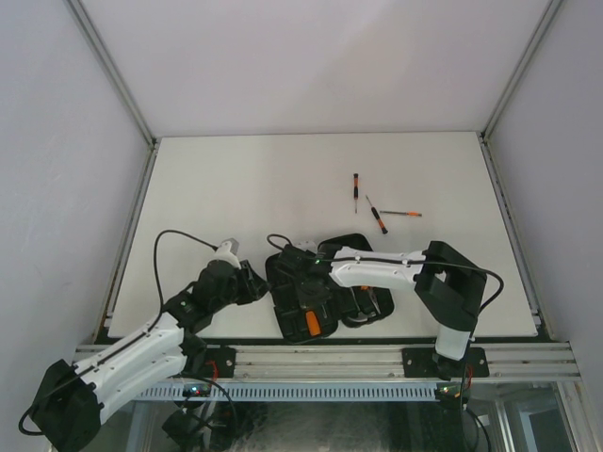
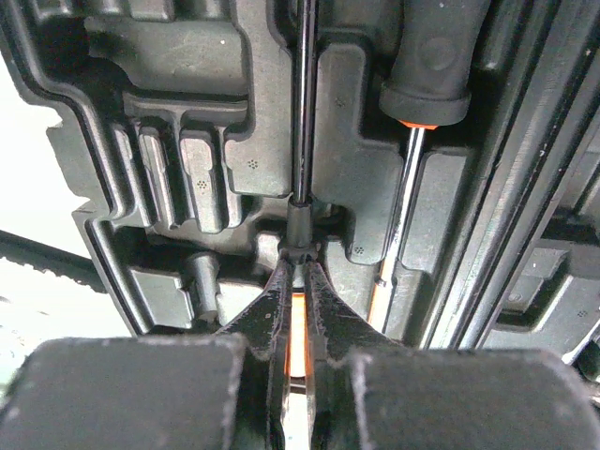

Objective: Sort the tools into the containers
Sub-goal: Place the screwdriver in the storage box.

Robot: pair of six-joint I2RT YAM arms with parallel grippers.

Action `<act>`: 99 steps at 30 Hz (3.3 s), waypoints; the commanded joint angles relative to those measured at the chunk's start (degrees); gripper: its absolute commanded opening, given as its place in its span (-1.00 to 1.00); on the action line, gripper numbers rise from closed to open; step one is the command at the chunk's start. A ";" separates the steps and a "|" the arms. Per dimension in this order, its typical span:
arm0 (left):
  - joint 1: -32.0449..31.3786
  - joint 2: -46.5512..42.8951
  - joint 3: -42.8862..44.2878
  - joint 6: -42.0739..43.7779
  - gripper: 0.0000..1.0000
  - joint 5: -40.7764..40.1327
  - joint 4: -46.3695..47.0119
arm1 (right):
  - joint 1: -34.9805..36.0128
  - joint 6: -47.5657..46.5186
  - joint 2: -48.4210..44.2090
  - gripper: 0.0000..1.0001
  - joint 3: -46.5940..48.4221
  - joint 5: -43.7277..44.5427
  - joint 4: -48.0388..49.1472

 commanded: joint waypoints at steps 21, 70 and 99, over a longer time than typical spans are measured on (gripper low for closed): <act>0.52 9.33 -1.31 -0.88 -0.35 0.57 5.30 | 2.87 2.67 8.35 -1.00 -8.00 -1.39 -1.95; 0.43 7.02 -2.78 -2.30 -0.91 1.28 7.46 | -0.32 -3.19 -2.94 -0.73 4.02 0.09 5.25; 0.43 6.29 -2.18 -2.74 -1.00 0.75 5.34 | 0.90 -3.28 7.29 -1.00 6.72 -0.16 -4.20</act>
